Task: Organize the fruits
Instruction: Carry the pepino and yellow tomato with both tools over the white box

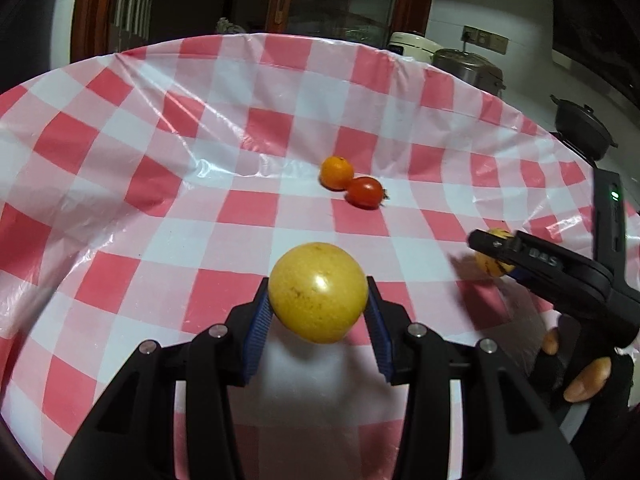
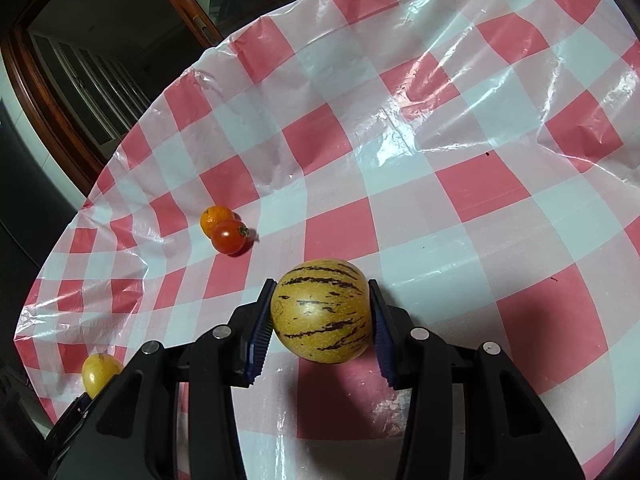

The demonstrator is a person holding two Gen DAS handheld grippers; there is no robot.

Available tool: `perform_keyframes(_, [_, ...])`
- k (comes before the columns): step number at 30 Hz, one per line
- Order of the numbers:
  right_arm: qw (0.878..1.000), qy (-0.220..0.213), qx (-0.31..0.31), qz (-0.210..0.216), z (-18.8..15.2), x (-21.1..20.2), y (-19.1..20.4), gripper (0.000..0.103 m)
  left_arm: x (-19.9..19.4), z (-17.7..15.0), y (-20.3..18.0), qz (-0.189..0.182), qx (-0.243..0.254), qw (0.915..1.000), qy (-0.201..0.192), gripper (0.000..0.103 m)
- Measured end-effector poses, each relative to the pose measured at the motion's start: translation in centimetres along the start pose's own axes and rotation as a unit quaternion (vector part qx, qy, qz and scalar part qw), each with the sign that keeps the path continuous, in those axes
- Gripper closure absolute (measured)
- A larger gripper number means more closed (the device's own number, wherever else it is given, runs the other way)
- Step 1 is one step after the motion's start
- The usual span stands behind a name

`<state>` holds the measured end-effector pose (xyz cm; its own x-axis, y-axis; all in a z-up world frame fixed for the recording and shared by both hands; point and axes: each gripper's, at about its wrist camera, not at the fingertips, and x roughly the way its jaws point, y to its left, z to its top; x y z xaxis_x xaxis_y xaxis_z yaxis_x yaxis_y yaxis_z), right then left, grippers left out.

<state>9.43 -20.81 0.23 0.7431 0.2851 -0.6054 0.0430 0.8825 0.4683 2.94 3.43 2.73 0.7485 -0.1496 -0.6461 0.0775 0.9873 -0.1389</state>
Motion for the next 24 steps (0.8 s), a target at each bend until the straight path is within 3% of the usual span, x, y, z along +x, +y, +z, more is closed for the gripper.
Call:
perform_keyframes(7, [1.000,0.005,-0.001,0.004,0.0,-0.2,-0.1,0.059,0.3,-0.1,0.7,0.012,-0.008,0.9999,-0.002,0.058])
perform_keyframes(11, [1.000,0.019,-0.001,0.002,-0.9,-1.6,0.1,0.059,-2.1,-0.9,1.4,-0.002,-0.049,0.9988,0.003,0.058])
perform_keyframes(19, [0.999,0.024,-0.011,0.024,-7.7,-12.6,-0.4,0.059,-10.5,-6.8,-1.0,-0.022,-0.005,0.9997,-0.001,0.058])
perform_keyframes(24, [1.000,0.020,-0.017,0.016,-11.6,-18.7,-2.8,0.059,-14.2,-10.4,-4.9,-0.034,0.061,0.9975,0.002,0.058])
